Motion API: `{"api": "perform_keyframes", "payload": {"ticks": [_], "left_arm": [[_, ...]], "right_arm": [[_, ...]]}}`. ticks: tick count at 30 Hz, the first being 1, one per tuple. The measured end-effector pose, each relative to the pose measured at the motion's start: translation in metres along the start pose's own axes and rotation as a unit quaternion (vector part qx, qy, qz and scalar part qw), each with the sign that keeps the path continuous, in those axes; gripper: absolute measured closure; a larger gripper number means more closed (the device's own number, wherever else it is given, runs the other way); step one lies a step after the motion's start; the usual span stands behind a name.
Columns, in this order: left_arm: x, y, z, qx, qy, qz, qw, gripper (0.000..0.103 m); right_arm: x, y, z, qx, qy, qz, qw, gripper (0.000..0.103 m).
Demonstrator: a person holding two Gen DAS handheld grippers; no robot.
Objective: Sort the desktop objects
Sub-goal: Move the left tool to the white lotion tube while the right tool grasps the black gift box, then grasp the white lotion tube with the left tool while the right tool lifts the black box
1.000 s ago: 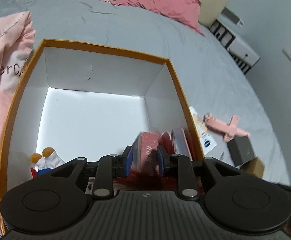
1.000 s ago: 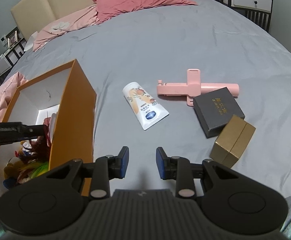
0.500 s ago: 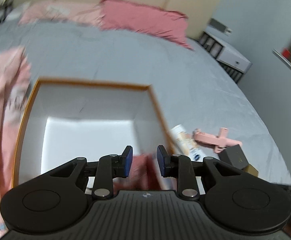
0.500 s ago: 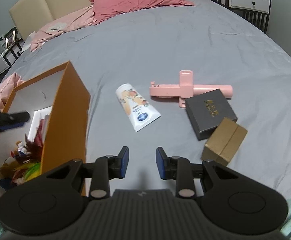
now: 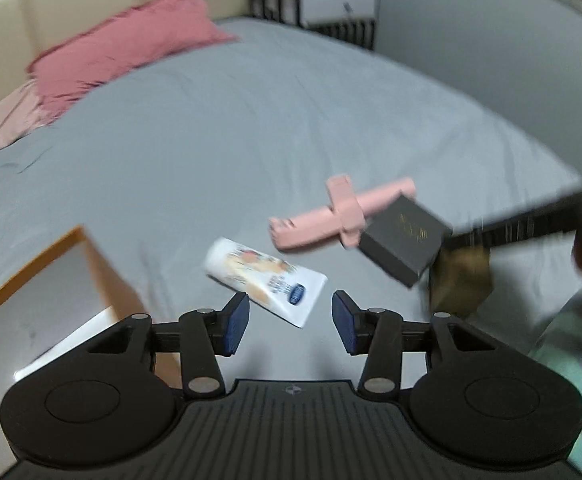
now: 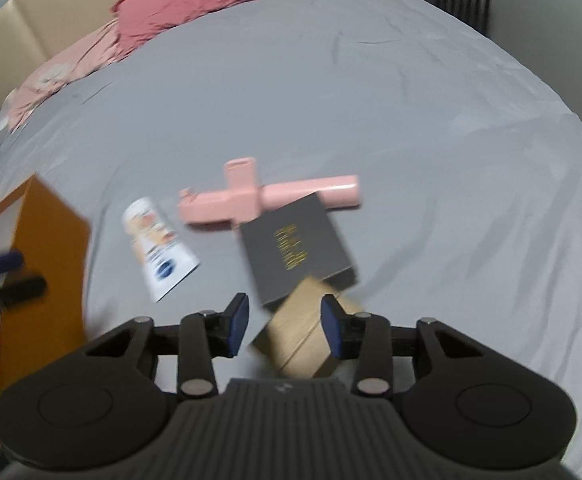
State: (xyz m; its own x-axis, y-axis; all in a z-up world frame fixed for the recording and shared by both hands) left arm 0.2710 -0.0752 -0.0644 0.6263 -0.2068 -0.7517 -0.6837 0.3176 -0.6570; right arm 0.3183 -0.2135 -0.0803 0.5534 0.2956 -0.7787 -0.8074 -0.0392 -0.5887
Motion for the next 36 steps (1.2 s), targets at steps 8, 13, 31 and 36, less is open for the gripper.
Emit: {"api": "perform_keyframes", "payload": {"ticks": [8,13,31,36], "left_arm": [[0.077,0.014,-0.023,0.086,-0.002,0.089,0.9923,0.043],[0.103,0.021,-0.027,0.137,-0.028,0.118,0.9831,0.041],[0.109,0.022,-0.008,0.137,-0.091,0.089,0.9823,0.103],[0.078,0.007,0.006,0.112,-0.094,0.050,0.9879,0.103]], "right_arm": [[0.047,-0.014,-0.032,0.052,-0.020,0.047,0.997,0.046],[0.063,-0.011,-0.028,0.069,-0.054,0.048,0.995,0.040],[0.079,-0.007,-0.029,0.103,-0.107,0.061,0.987,0.040],[0.061,-0.008,-0.024,0.104,-0.138,0.038,0.984,0.056]]}}
Point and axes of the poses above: each gripper's, at about its wrist camera, not at the fingertips, and x roughly the way its jaws point, z to its left, y to its underside, the point moved 7 cm from there along x, roughly the way its jaws point, and after that the axes turned 6 degrees about -z, right-handed, at the moved point
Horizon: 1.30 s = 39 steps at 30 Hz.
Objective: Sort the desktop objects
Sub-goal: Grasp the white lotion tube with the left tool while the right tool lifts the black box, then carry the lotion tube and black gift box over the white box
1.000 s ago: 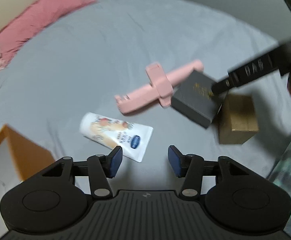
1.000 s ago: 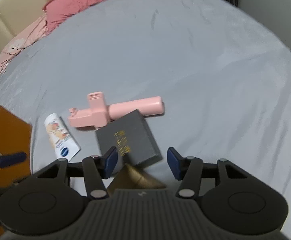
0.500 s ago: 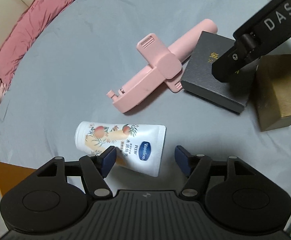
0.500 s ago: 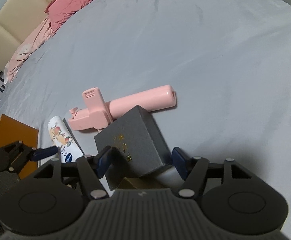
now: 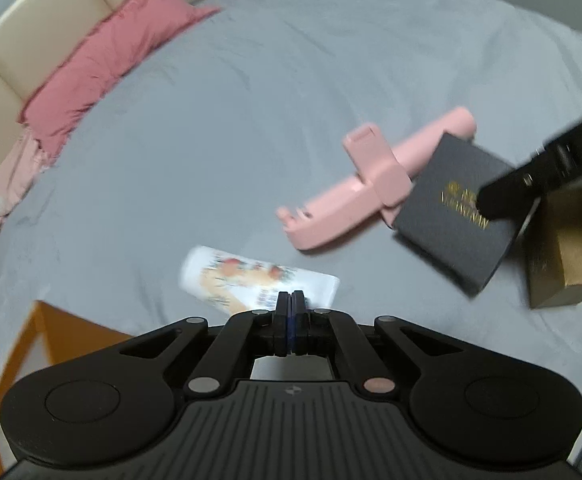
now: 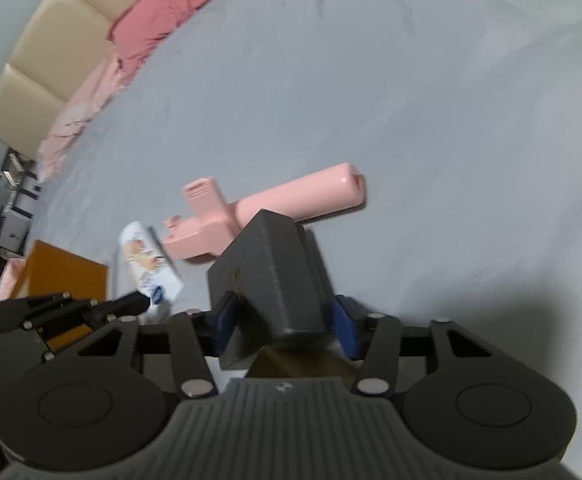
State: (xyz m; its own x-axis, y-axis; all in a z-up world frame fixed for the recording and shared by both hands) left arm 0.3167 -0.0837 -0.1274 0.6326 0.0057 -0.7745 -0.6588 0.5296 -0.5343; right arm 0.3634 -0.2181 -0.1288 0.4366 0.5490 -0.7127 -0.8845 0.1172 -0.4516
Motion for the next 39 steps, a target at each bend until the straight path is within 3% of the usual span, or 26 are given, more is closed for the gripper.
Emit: {"api": "perform_keyframes", "payload": {"ticks": [3,5,7,9,10,13,15,17,20,21,23,25,28,30,35,36,37,39], "left_arm": [[-0.009,-0.003,0.009,-0.010,0.011,0.005,0.9999,0.103],[-0.012,-0.003,0.004,0.018,0.019,0.013,0.9996,0.103],[-0.010,-0.002,-0.004,0.057,0.014,0.015,0.9982,0.093],[-0.004,0.004,-0.014,0.094,0.016,0.022,0.9952,0.068],[0.000,0.007,-0.019,0.115,0.020,0.024,0.9929,0.068],[0.012,0.020,-0.029,0.191,0.019,0.048,0.9803,0.066],[0.018,0.026,-0.035,0.231,0.017,0.054,0.9713,0.049],[0.018,0.029,-0.041,0.273,0.010,0.047,0.9609,0.049],[0.024,0.034,-0.057,0.343,-0.004,0.038,0.9384,0.045],[0.025,0.037,-0.063,0.375,-0.009,0.032,0.9263,0.044],[0.027,0.045,-0.072,0.463,-0.035,0.021,0.8852,0.042],[0.028,0.054,-0.072,0.523,-0.042,0.023,0.8508,0.041],[0.034,0.064,-0.067,0.585,-0.049,0.027,0.8090,0.041],[0.039,0.066,-0.065,0.615,-0.057,0.024,0.7865,0.041],[0.055,0.071,-0.064,0.660,-0.062,0.005,0.7489,0.041],[0.060,0.074,-0.064,0.673,-0.062,-0.003,0.7370,0.041],[0.062,0.074,-0.063,0.679,-0.062,-0.008,0.7312,0.041],[0.066,0.075,-0.062,0.683,-0.055,-0.011,0.7278,0.041]], "right_arm": [[-0.007,0.002,0.014,-0.015,-0.018,-0.010,1.000,0.062],[-0.014,0.003,0.025,-0.045,-0.014,-0.028,0.998,0.064],[-0.023,0.001,0.033,-0.085,0.016,-0.064,0.994,0.064],[-0.029,-0.001,0.038,-0.117,0.047,-0.087,0.988,0.064],[-0.029,-0.001,0.038,-0.124,0.051,-0.086,0.987,0.064],[-0.026,0.000,0.035,-0.122,0.051,-0.079,0.988,0.064],[-0.024,-0.002,0.035,-0.118,0.048,-0.077,0.989,0.064],[-0.022,-0.004,0.033,-0.114,0.044,-0.074,0.990,0.064],[-0.017,-0.003,0.031,-0.108,0.037,-0.066,0.991,0.064],[-0.018,-0.001,0.029,-0.105,0.035,-0.063,0.992,0.064],[-0.018,0.001,0.026,-0.101,0.030,-0.059,0.993,0.064],[-0.019,0.002,0.025,-0.101,0.028,-0.058,0.993,0.064],[-0.020,0.001,0.025,-0.103,0.027,-0.059,0.993,0.064],[-0.018,0.002,0.025,-0.104,0.025,-0.056,0.993,0.064],[-0.015,0.004,0.030,-0.118,0.020,-0.053,0.991,0.064],[-0.014,0.005,0.031,-0.117,0.013,-0.049,0.992,0.064],[-0.012,0.007,0.030,-0.112,0.006,-0.044,0.993,0.065],[-0.008,0.010,0.029,-0.104,-0.002,-0.032,0.994,0.065]]}}
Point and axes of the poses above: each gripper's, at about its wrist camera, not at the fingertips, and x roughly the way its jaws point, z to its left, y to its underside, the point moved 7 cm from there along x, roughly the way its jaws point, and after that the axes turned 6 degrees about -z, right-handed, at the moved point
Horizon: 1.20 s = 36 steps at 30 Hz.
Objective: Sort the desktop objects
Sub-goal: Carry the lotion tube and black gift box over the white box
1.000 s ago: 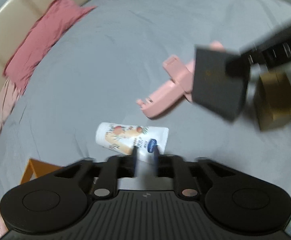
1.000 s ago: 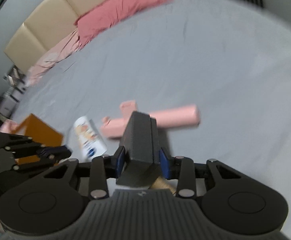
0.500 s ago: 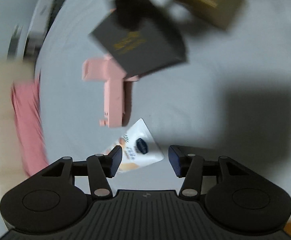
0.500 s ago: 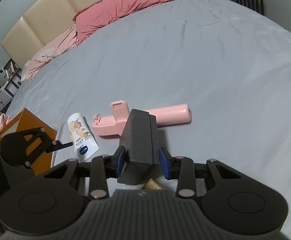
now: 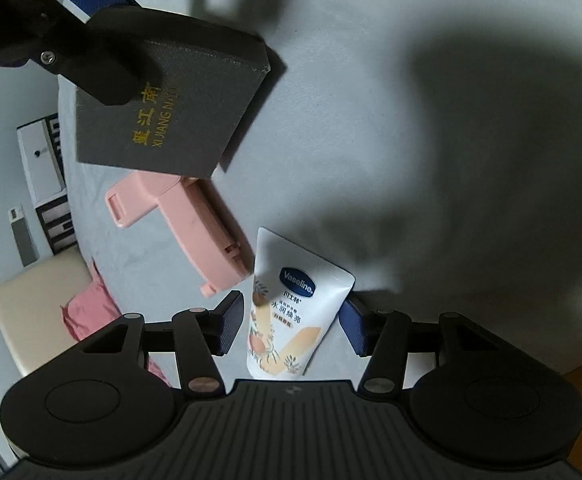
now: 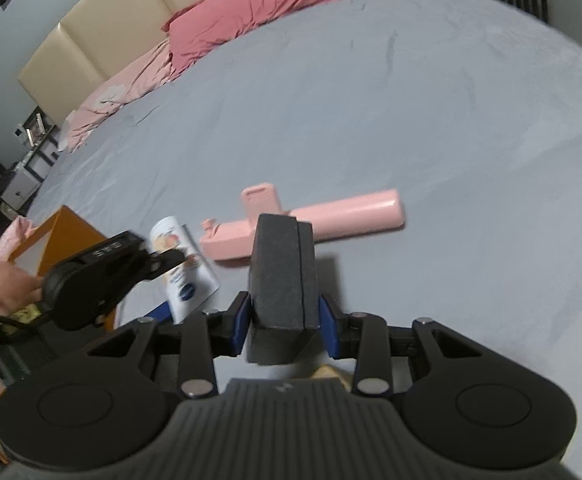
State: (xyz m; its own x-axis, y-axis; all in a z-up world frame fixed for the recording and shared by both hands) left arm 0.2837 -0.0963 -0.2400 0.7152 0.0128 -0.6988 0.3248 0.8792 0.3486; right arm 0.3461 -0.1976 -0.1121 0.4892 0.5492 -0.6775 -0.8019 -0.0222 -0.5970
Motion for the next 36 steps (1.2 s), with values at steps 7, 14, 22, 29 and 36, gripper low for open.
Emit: {"api": "perform_keyframes", "payload": {"ticks": [7,14,22,29,36], "left_arm": [[0.006,0.000,-0.002,0.004,0.025,-0.005,0.9997,0.053],[-0.007,0.006,0.020,-0.105,0.018,-0.022,0.9941,0.087],[-0.061,0.005,0.066,-0.348,0.007,-0.050,0.9362,0.089],[-0.112,0.053,0.124,-0.625,-0.002,-0.113,0.7727,0.090],[-0.183,0.112,0.121,-0.767,-0.019,-0.158,0.6214,0.091]], "right_arm": [[-0.003,0.001,0.002,-0.001,-0.002,0.002,1.000,0.066],[-0.009,0.003,0.003,0.001,-0.004,-0.002,1.000,0.066],[-0.011,0.005,0.003,-0.002,0.000,-0.005,1.000,0.066],[-0.027,0.004,0.013,-0.020,0.010,-0.023,0.999,0.067],[-0.064,-0.001,0.052,-0.022,-0.016,-0.048,0.998,0.067]]}}
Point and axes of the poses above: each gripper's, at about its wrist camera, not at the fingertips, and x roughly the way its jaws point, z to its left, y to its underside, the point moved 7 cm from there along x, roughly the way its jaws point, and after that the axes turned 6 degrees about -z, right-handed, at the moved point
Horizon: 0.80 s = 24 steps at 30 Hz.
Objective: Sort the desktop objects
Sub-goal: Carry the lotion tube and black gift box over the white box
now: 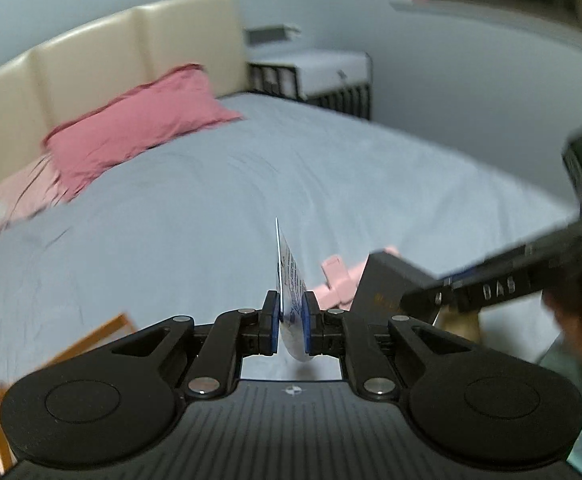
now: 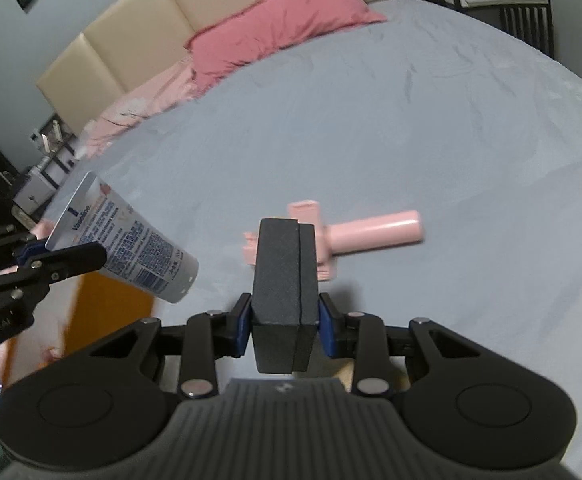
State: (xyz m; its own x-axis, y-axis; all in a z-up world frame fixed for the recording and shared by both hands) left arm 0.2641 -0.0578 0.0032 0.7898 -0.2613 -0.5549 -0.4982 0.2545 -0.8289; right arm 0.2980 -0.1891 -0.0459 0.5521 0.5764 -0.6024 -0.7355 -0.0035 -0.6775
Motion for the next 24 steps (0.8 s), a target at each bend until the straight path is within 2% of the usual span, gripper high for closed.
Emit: {"api": "perform_keyframes", "payload": {"ticks": [2,4,9,15,17,20,24], "left_arm": [[-0.024,-0.006,0.018,-0.036,-0.005,-0.020,0.9991,0.091],[-0.057,-0.006,0.038,-0.061,-0.028,-0.046,0.9967,0.091],[-0.114,0.003,0.093,-0.100,-0.109,-0.079,0.9858,0.091],[-0.134,0.036,0.143,-0.161,-0.166,-0.087,0.9690,0.091],[-0.129,0.046,0.152,-0.170,-0.176,-0.088,0.9657,0.091],[-0.117,0.059,0.164,-0.189,-0.179,-0.087,0.9615,0.091],[-0.095,0.083,0.180,-0.238,-0.166,-0.080,0.9536,0.092]], "right_arm": [[-0.012,-0.003,0.023,-0.007,-0.022,-0.009,1.000,0.067],[-0.021,-0.007,0.048,-0.017,-0.044,-0.018,0.999,0.067],[-0.030,-0.015,0.122,-0.043,-0.104,-0.031,0.993,0.067],[-0.001,-0.002,0.212,-0.083,-0.144,-0.006,0.986,0.067],[0.015,0.008,0.238,-0.099,-0.142,0.005,0.985,0.067],[0.042,0.022,0.265,-0.128,-0.117,0.018,0.985,0.067],[0.079,0.036,0.276,-0.142,-0.084,0.042,0.985,0.067]]}}
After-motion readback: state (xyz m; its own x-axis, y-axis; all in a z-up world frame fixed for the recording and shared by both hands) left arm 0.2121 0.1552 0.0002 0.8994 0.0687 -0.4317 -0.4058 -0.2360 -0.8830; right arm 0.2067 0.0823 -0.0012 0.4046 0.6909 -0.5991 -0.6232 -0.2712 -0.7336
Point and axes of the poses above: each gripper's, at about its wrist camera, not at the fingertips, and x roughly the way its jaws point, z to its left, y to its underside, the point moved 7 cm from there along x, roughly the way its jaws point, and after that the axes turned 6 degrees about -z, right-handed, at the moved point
